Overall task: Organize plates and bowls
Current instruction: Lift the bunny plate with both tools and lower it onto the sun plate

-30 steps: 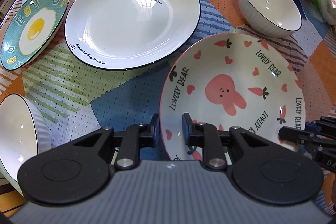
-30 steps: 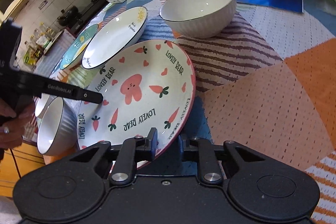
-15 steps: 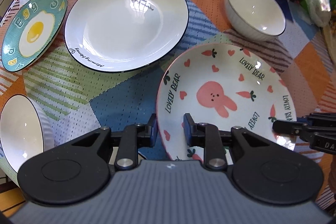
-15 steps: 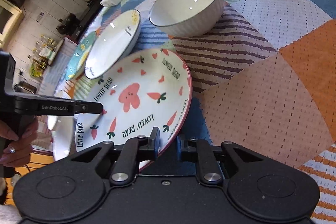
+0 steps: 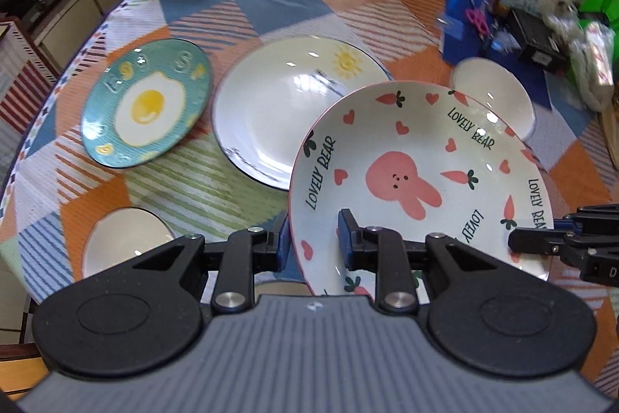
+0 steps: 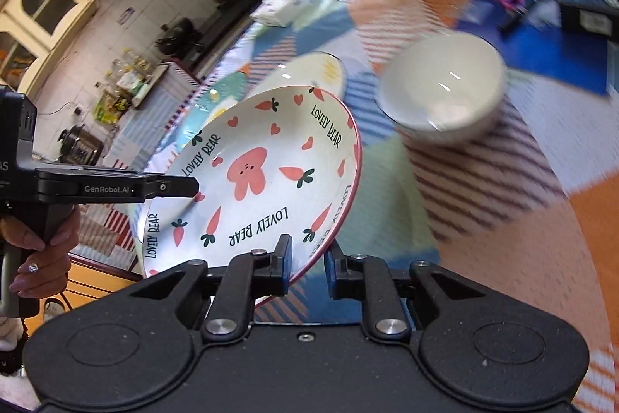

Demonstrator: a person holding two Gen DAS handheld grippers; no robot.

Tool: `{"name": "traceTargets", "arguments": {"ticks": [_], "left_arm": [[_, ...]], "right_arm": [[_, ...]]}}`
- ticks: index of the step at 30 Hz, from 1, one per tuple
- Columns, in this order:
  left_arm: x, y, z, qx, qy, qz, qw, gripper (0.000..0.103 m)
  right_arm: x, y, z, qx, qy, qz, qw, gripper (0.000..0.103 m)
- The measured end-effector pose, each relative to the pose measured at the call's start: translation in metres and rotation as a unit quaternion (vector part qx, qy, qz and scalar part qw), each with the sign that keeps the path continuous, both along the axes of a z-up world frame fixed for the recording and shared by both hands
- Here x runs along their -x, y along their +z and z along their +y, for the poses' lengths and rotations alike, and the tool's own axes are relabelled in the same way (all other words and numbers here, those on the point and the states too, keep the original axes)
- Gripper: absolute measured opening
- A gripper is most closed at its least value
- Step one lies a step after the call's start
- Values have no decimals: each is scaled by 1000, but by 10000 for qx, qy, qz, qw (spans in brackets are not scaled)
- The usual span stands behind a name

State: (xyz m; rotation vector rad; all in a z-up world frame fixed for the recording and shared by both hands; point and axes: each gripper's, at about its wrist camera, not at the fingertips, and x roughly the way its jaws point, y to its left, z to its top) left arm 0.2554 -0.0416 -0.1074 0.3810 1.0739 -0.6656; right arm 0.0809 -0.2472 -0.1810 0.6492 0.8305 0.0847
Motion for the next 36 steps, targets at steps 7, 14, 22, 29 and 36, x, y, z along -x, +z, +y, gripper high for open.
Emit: {"name": "traceTargets", "arguments": {"ticks": [7, 14, 22, 29, 36], "left_arm": [[-34, 8, 6, -166, 138, -200, 9996, 24], [-83, -16, 8, -164, 511, 29, 9986, 24], [-118, -51, 4, -147, 760, 464, 9959, 24], [-133, -73, -2, -297, 859, 785, 9928, 24], [-132, -79, -13, -492, 724, 665, 9939, 24]], "right_arm": [[-51, 15, 1, 186, 452, -187, 9986, 22], [-97, 7, 4, 325, 631, -87, 9974, 22], [-133, -4, 1, 550, 752, 145, 9955, 22], [-162, -13, -5, 643, 719, 414, 9945, 22], [-178, -13, -6, 950, 763, 548, 9910, 22]]}}
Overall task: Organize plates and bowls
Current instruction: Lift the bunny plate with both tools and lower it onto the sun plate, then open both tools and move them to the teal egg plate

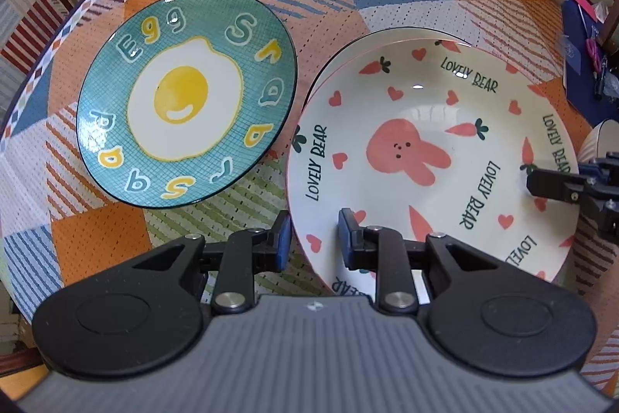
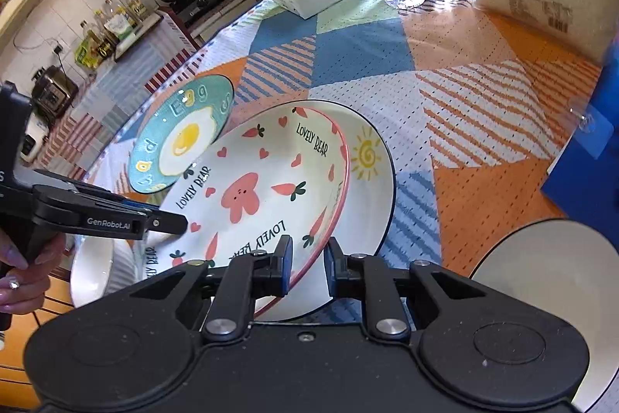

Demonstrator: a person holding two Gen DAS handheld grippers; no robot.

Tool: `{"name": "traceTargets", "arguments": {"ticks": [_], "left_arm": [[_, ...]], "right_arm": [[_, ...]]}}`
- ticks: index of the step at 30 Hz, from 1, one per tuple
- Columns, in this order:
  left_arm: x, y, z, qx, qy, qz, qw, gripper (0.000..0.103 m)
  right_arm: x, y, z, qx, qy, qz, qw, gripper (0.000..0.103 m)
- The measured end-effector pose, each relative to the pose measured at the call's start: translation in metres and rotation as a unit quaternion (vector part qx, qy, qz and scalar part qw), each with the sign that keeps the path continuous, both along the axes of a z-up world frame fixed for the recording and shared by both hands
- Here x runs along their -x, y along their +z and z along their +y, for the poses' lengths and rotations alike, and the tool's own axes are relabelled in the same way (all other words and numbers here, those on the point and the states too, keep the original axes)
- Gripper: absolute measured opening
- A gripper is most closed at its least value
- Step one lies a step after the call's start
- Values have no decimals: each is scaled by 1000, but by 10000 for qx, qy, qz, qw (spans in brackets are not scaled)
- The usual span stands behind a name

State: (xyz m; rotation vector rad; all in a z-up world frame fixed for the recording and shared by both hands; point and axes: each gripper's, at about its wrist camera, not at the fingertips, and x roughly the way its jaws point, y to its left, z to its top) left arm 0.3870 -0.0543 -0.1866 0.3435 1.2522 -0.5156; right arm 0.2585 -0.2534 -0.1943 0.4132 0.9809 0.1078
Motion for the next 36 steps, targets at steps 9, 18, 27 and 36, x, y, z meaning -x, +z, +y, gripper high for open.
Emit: {"name": "traceTargets", "arguments": {"ticks": [9, 18, 27, 36], "left_arm": [[6, -4, -9, -115, -6, -68, 9999, 24], [25, 24, 2, 134, 175, -286, 9993, 23], [65, 71, 32, 236, 344, -739, 9964, 24], [108, 118, 73, 338, 627, -1178, 9905, 25]], "right_arm": [[-10, 0, 11, 682, -43, 311, 9972, 25], [-13, 0, 36, 1685, -64, 477, 9845, 37], [16, 25, 38, 1492, -152, 247, 9884, 37], [51, 83, 70, 1683, 144, -324, 9851, 44]]}}
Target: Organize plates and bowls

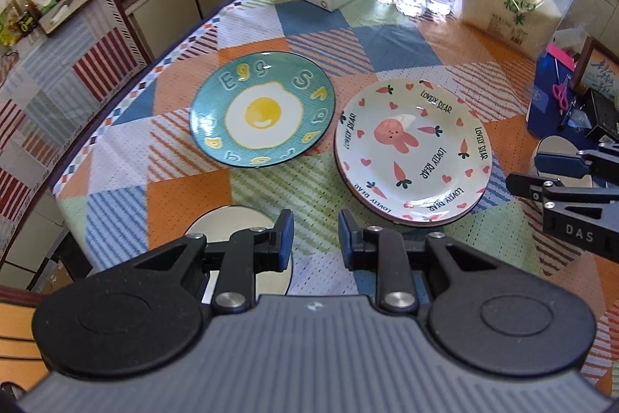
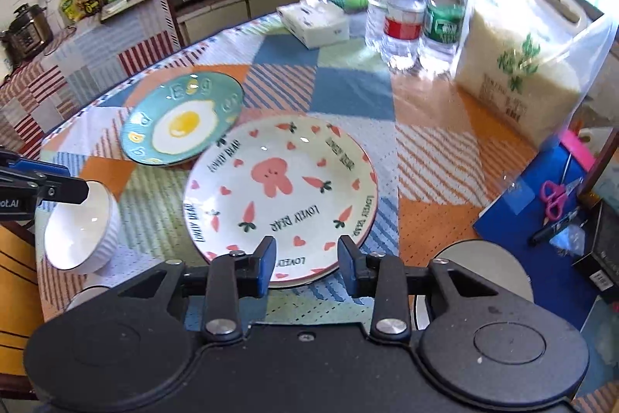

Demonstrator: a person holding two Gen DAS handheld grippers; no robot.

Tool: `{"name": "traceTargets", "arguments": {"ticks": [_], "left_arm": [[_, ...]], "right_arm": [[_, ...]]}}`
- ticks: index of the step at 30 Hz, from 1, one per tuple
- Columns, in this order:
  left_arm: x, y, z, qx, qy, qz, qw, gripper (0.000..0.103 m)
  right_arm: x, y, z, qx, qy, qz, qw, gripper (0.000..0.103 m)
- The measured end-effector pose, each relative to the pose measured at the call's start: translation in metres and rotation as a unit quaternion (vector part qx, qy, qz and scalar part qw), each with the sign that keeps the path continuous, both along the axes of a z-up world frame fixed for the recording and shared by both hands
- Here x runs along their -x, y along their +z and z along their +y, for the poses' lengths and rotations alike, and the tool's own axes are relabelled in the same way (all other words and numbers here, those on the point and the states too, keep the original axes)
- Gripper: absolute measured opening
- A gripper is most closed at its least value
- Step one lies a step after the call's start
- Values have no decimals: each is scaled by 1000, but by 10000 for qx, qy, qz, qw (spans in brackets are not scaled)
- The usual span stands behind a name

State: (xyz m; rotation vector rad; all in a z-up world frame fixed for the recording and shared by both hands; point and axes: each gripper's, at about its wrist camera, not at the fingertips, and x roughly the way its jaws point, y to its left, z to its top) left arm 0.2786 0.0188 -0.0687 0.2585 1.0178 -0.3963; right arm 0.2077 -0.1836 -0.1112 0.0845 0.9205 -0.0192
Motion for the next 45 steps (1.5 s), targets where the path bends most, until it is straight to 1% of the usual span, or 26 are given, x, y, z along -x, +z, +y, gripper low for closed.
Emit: {"name": "traceTargets", "arguments": {"ticks": [3, 5, 6, 8, 14, 16, 17, 20, 22, 25, 31, 36, 39, 42, 45], "left_arm": [[14, 12, 18, 31, 181, -45, 9998, 27], [20, 18, 28, 53, 249, -64, 9997, 31], [24, 21, 34, 46, 274, -101, 9996, 34], [26, 25, 43, 39, 328, -177, 9993, 40], [13, 27, 73, 124, 690, -216, 9973, 49], [2, 26, 82, 149, 801, -195, 9965, 54], [-4, 24, 87, 164, 845, -183, 9961, 55], [-26, 18, 97, 142, 929, -151, 9955, 62], [-39, 14, 102, 131, 921, -175, 9955, 66], [-63, 6, 107, 115, 877, -158, 9960, 72], [-117, -19, 114, 122, 840, -69, 9964, 75], [-159, -48, 121, 200, 904, 125, 9956, 75], [-180, -69, 126, 262, 964, 239, 9947, 75], [-198, -89, 127, 270, 897, 341, 9950, 75], [-212, -109, 126, 316, 870, 488, 9945, 75]], "right_arm": [[12, 18, 11, 21, 164, -162, 9997, 46], [17, 28, 20, 19, 252, -245, 9994, 50], [19, 32, 24, 22, 295, -289, 9991, 51], [23, 40, 35, 34, 400, -391, 9984, 57], [20, 52, 64, 52, 722, -573, 9957, 70], [14, 52, 71, 95, 783, -627, 9949, 71], [9, 52, 74, 109, 804, -639, 9947, 71], [-10, 47, 80, -23, 822, -627, 9946, 72], [-25, 42, 83, -162, 790, -620, 9948, 72], [-50, 34, 89, -220, 788, -603, 9948, 72], [-98, 10, 94, -436, 773, -600, 9942, 72], [-135, -15, 95, -591, 704, -517, 9944, 72], [-155, -28, 96, -562, 751, -530, 9942, 72], [-175, -39, 95, -419, 807, -539, 9944, 72], [-198, -51, 88, -331, 790, -411, 9955, 72]]}}
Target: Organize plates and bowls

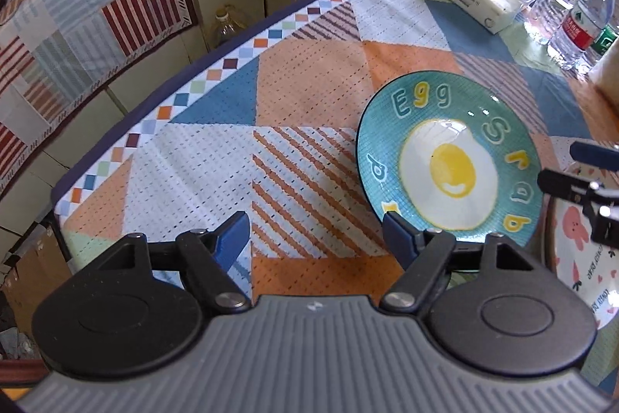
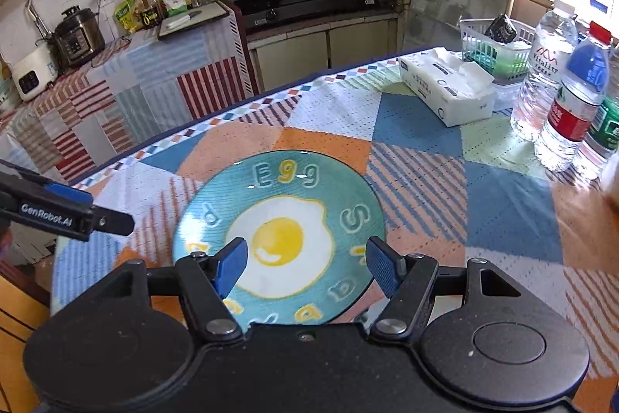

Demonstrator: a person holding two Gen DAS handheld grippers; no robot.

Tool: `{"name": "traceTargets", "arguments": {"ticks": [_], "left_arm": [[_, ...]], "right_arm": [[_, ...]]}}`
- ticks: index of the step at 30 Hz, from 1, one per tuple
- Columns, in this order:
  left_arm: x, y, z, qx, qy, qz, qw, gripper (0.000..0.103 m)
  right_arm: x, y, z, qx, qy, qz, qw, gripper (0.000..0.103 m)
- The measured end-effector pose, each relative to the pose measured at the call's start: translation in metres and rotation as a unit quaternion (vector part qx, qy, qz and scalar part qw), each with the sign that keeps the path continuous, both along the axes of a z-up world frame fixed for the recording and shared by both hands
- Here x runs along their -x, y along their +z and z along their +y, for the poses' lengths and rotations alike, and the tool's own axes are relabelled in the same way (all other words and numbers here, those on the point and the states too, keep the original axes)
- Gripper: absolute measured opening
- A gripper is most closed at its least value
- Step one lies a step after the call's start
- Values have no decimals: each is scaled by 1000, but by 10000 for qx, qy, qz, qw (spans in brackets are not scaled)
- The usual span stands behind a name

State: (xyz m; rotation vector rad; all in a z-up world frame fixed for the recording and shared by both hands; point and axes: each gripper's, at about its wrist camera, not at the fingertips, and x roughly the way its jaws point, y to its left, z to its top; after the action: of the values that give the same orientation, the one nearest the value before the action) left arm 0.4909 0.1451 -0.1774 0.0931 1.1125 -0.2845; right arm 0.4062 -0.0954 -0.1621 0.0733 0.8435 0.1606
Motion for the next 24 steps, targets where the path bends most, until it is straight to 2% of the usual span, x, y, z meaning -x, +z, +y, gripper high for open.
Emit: {"name": "traceTargets", "arguments": {"ticks": [7, 11, 12, 13, 15, 16, 18, 21, 24], "left_arm": [[-20, -31, -13, 207, -132, 167, 9996, 73], [-25, -44, -23, 348, -153, 300, 9988, 69], [-25, -46, -26, 375, -174, 320, 9986, 64], [-24, -49, -28, 402, -193, 334, 9984, 57], [-22, -52, -30, 569, -174, 327, 9977, 49], [-21, -52, -32, 651, -156, 293, 9973, 37], [-21, -54, -34, 925, -74, 324, 9952, 23], [-16, -54, -41, 764, 29, 205, 9969, 24], [-18, -51, -41, 767, 54, 446, 9960, 24]], "right_arm": [[-40, -32, -26, -98, -141, 383, 9991, 72], [-55, -47, -32, -224, -151, 624, 9977, 62], [-56, -50, -33, -311, -152, 665, 9972, 60], [-58, -53, -33, -432, -95, 702, 9966, 54], [-61, -58, -32, -453, -59, 777, 9959, 50], [-62, -61, -32, -445, -58, 827, 9956, 45], [-62, -64, -37, -539, -71, 810, 9952, 37], [-65, -67, -53, -977, -204, 912, 9908, 26], [-67, -67, -63, -1333, -334, 1157, 9837, 21]]}}
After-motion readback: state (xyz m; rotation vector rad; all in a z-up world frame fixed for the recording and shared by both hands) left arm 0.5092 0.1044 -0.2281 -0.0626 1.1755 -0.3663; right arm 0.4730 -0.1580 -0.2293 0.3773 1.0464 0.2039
